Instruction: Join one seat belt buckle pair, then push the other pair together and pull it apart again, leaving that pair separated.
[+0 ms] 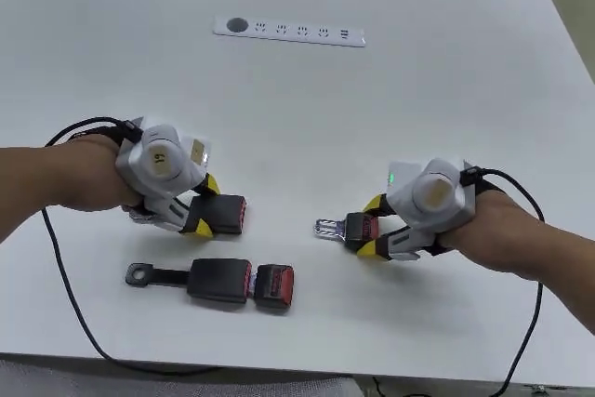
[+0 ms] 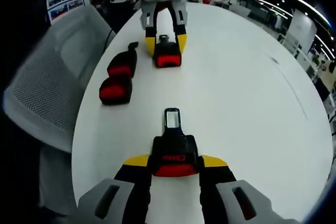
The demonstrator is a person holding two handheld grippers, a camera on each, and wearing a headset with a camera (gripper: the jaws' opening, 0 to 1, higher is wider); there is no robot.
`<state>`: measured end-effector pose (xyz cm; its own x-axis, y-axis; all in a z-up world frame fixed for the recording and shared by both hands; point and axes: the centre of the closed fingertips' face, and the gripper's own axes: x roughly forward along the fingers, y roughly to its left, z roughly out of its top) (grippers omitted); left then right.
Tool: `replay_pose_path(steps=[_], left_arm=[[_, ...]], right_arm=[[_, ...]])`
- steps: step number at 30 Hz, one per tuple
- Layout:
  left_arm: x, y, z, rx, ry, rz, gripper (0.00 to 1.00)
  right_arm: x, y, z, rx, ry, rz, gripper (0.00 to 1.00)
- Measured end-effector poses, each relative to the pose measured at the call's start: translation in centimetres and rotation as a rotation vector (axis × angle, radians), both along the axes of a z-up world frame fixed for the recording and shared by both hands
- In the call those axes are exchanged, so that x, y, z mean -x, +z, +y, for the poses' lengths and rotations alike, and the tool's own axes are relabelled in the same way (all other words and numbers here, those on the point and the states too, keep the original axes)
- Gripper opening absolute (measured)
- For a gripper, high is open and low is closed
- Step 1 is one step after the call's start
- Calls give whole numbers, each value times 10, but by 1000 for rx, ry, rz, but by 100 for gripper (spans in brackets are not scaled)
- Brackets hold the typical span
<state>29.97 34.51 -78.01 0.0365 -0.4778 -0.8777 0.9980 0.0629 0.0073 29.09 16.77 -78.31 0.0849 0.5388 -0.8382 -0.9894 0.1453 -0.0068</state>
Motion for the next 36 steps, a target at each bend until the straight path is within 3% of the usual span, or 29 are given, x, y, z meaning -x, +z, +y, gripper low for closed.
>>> replay_pose_path(steps=[8,14,19,24,30,36], left_arm=[[0,-2,1,-9,7,13,34],[1,-1,0,-9,10,12,34],[1,-1,-1,-20,10,13,34],[1,-1,-1,-25,9,14,34],[2,-1,-1,-20,13,13,34],[2,-1,-1,-18,6,9,34]], right_arm=[[0,2,38,-42,6,-4,32],[-3,1,64,-39,28,-17,31],[-4,1,82,-15,6,-9,31],[-5,1,95,-10,-1,-16,31],[-6,3,93,3,12,-39,31],[-5,4,106,-34,41,-33,31]])
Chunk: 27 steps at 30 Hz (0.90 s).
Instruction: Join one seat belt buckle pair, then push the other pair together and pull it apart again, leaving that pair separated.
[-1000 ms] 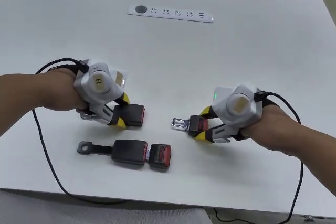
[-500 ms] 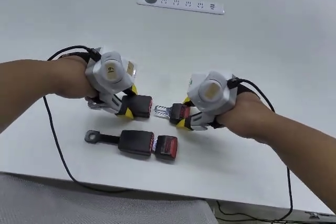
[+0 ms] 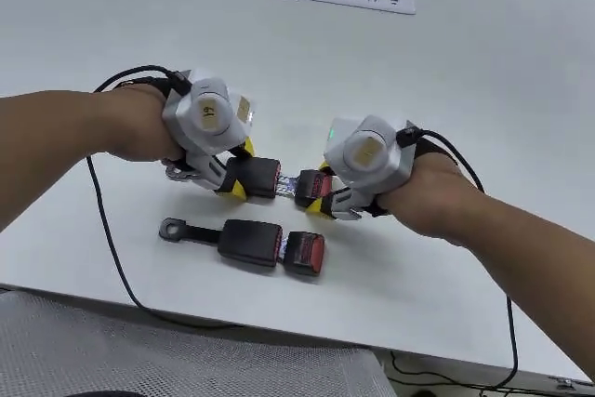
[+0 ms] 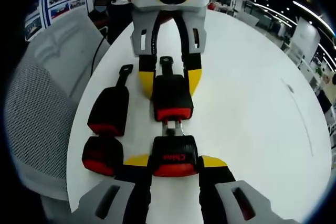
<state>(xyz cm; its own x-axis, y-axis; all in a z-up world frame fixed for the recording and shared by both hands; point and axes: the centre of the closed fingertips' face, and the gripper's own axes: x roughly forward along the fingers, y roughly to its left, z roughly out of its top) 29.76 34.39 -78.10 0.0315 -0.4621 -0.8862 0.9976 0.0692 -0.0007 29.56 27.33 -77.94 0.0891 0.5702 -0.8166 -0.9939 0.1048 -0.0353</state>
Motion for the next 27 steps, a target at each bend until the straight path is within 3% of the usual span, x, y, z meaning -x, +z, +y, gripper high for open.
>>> replay_pose_path(steps=[6,13,27], left_arm=[[-1,-1,1,-4,0,-4,33],[-2,-2,1,5,-12,5,33],[-2,-3,1,-2,-18,2,33]], right_arm=[[-1,-2,0,-16,-5,9,30],[-3,-2,4,-21,42,-12,29],[-1,-3,16,-22,12,1,29]])
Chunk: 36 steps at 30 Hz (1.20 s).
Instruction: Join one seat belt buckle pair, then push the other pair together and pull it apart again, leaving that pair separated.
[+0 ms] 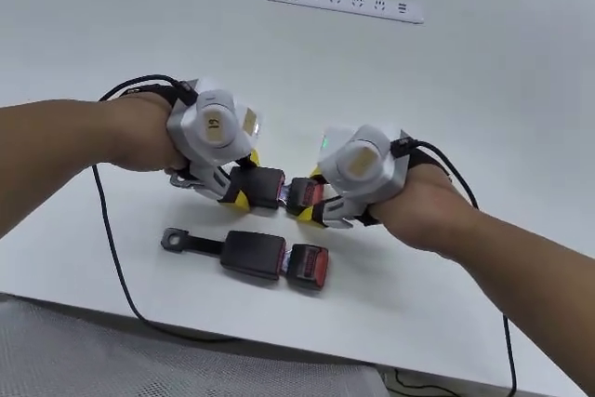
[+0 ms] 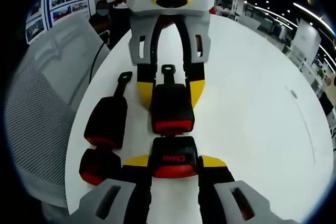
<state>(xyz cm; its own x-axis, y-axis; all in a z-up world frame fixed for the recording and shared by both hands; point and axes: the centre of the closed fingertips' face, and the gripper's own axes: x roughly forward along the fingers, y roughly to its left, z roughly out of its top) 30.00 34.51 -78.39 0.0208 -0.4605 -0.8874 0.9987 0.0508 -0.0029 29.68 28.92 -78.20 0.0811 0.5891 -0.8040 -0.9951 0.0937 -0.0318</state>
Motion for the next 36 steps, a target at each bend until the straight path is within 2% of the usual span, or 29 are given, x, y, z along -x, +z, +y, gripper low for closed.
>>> replay_pose_path(steps=[14,18,22,26,30,36], left_arm=[[1,0,0,12,2,-1,33],[0,0,1,11,6,0,33],[0,0,1,8,1,-2,33],[1,1,-1,-7,1,-2,33],[2,1,-1,-6,3,-2,33],[1,3,-1,18,39,2,34]], right_arm=[[0,1,-3,5,5,-1,30],[-1,1,-13,11,4,-1,30],[-1,0,-18,-26,-18,2,30],[1,1,-25,-27,-19,-3,31],[3,1,-41,-21,-29,2,31],[3,0,-81,5,-54,10,31]])
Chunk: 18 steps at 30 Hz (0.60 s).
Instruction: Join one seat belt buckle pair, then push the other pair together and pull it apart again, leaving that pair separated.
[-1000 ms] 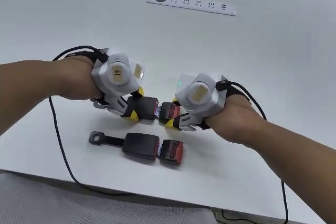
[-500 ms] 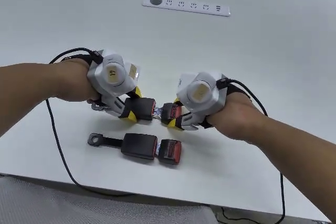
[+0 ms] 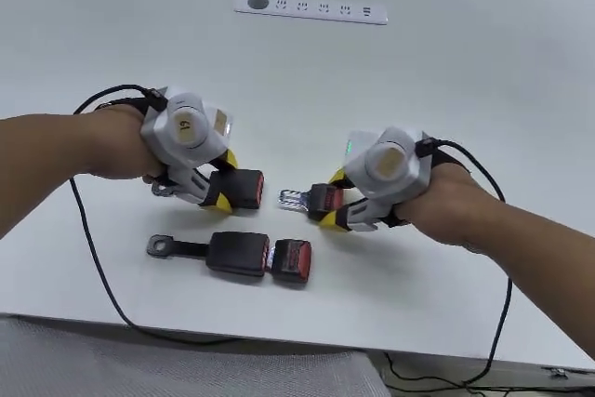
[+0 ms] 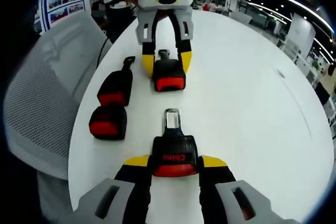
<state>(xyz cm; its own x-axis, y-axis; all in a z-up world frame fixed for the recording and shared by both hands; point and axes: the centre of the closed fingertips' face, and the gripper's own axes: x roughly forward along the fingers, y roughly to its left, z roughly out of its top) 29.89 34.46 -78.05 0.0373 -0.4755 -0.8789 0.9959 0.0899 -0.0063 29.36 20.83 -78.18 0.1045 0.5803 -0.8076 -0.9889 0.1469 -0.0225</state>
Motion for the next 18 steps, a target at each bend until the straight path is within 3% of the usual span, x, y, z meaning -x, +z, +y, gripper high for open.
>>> replay_pose_path(steps=[11,18], left_arm=[[-3,-1,2,35,-7,-8,35],[-2,1,-2,21,-34,-33,37]], right_arm=[[0,-2,-63,43,-50,28,32],[-4,-5,-74,106,-34,34,32]])
